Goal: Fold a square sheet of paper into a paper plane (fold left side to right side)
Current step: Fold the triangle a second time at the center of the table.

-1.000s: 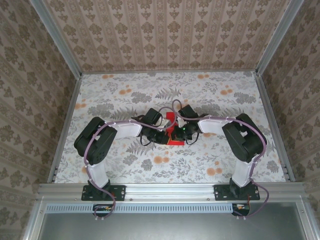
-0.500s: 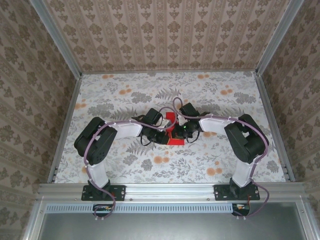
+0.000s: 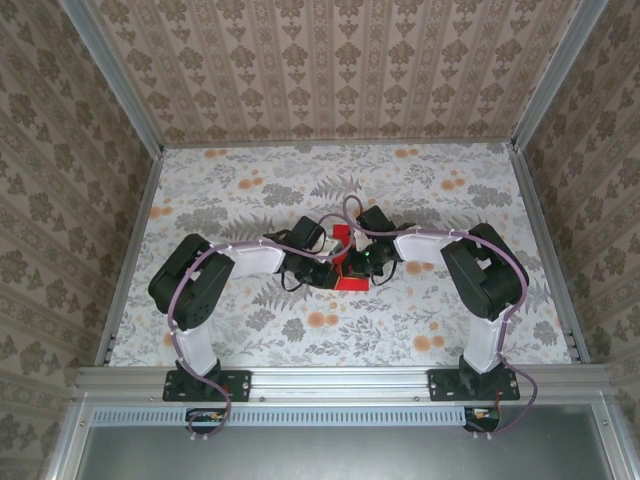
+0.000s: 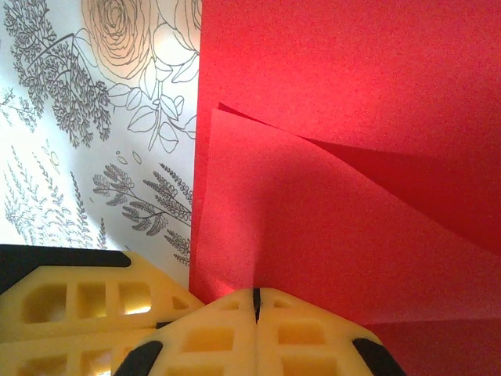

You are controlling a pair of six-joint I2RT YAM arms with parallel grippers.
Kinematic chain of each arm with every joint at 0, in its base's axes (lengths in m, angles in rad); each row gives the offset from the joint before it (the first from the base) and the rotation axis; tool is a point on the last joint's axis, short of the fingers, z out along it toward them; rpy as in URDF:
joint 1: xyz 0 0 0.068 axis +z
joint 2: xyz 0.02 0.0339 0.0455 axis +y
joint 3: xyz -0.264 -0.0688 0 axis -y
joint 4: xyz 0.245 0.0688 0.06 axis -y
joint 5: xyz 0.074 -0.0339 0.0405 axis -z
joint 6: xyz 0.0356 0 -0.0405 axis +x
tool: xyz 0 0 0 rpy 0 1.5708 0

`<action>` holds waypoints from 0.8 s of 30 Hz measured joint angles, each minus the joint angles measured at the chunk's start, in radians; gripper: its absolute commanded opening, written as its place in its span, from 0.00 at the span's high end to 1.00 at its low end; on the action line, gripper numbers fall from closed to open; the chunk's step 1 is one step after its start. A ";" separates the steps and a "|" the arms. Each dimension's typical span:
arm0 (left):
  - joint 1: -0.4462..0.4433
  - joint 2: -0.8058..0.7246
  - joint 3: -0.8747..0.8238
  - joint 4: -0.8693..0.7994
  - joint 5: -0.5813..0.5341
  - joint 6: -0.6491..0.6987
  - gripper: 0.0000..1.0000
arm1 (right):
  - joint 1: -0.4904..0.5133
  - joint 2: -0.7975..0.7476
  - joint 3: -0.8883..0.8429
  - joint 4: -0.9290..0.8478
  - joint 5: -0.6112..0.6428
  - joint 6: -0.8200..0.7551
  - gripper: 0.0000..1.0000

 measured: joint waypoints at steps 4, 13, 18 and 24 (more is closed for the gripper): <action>0.000 0.000 0.000 0.000 0.000 0.002 0.96 | -0.007 0.002 0.000 0.000 -0.003 -0.008 1.00; -0.001 0.000 0.000 0.002 -0.002 0.003 0.96 | -0.022 0.006 0.000 -0.001 -0.023 -0.026 1.00; -0.002 0.000 0.000 0.001 -0.003 0.003 0.96 | -0.024 0.007 0.001 -0.001 -0.027 -0.027 1.00; -0.003 0.000 0.000 0.001 -0.007 0.003 0.96 | -0.026 0.007 0.002 -0.003 -0.027 -0.030 1.00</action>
